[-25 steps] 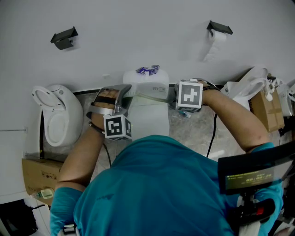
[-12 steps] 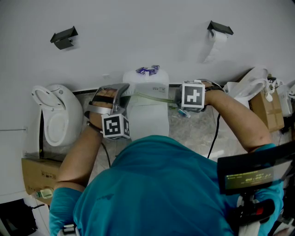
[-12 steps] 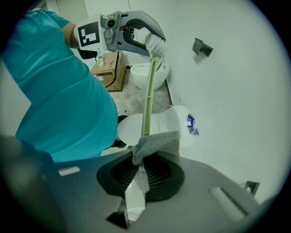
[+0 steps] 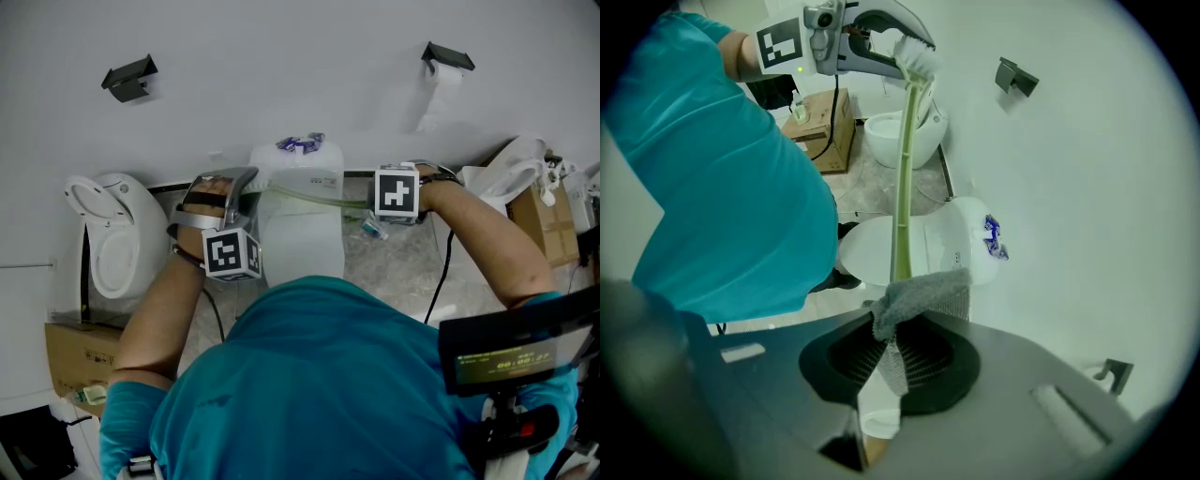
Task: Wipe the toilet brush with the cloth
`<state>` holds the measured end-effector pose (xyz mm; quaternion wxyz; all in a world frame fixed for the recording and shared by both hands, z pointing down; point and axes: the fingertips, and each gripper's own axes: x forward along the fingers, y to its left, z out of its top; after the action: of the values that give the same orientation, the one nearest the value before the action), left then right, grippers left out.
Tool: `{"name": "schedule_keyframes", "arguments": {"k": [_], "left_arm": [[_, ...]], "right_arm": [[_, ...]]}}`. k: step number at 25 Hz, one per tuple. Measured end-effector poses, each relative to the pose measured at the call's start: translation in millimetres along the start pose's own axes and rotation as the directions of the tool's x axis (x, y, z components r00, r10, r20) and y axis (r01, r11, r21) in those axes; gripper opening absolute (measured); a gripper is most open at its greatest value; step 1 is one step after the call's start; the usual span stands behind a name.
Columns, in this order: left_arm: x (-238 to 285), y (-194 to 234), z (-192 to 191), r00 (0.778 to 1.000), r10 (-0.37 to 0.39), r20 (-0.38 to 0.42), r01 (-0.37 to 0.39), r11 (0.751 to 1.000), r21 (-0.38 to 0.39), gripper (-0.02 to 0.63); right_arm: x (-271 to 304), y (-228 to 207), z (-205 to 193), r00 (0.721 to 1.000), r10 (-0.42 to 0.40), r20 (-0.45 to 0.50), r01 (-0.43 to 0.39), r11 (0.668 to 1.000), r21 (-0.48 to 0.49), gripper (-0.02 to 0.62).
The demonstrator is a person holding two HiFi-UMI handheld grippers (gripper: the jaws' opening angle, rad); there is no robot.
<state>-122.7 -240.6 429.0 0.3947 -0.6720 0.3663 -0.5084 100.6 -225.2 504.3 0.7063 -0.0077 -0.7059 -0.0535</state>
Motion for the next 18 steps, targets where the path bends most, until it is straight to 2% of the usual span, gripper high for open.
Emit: {"name": "schedule_keyframes", "arguments": {"k": [6, 18], "left_arm": [[0, 3, -3, 1.000, 0.003, -0.007, -0.003, 1.000, 0.001, 0.152], [0, 1, -6, 1.000, -0.008, -0.014, 0.008, 1.000, 0.002, 0.150]], "right_arm": [[4, -2, -8, 1.000, 0.000, -0.024, 0.000, 1.000, -0.018, 0.035], [5, -14, -30, 0.998, -0.014, -0.069, 0.016, 1.000, 0.020, 0.035]]}}
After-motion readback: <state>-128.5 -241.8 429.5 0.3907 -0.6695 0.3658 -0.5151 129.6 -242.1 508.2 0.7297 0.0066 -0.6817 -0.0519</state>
